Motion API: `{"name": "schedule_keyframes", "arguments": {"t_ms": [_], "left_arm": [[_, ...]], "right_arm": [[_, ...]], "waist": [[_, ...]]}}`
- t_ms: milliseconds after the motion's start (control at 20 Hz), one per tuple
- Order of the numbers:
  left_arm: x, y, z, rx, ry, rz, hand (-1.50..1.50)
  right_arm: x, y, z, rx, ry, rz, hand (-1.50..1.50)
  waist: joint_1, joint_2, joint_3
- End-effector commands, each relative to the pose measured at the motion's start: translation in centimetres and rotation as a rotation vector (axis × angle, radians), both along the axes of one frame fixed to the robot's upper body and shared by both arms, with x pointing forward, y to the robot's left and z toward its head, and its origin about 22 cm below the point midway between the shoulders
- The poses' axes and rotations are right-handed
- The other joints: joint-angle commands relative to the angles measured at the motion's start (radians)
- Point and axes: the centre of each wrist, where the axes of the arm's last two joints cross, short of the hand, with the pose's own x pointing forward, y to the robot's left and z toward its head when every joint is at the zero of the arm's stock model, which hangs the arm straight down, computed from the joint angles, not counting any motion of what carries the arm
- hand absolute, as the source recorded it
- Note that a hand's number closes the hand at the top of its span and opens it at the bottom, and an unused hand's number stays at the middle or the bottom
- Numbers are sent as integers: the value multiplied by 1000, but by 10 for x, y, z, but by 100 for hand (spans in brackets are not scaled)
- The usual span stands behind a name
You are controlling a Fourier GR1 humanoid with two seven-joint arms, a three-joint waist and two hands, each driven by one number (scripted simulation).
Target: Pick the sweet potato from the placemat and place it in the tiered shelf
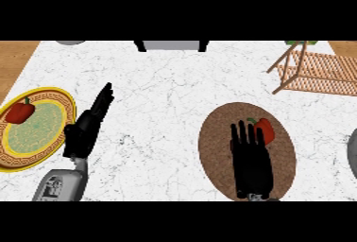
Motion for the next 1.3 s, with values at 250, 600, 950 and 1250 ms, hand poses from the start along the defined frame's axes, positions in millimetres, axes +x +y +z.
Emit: {"name": "schedule_keyframes", "arguments": {"t_ms": [250, 600, 950, 1250], "left_arm": [[-10, -3, -6, -14, 4, 9, 0], [9, -3, 5, -7, -16, 12, 0], [-7, 6, -4, -16, 4, 4, 0], [-8, -10, -3, -9, 3, 2, 0]], "right_arm": [[-1, 2, -17, -130, 69, 64, 150], [13, -39, 4, 127, 2, 49, 150], [17, -83, 28, 654, 36, -52, 150], [14, -105, 55, 896, -110, -32, 150]], "waist": [[2, 2, 2], [-6, 4, 3], [-7, 2, 3], [-8, 0, 2]]}}
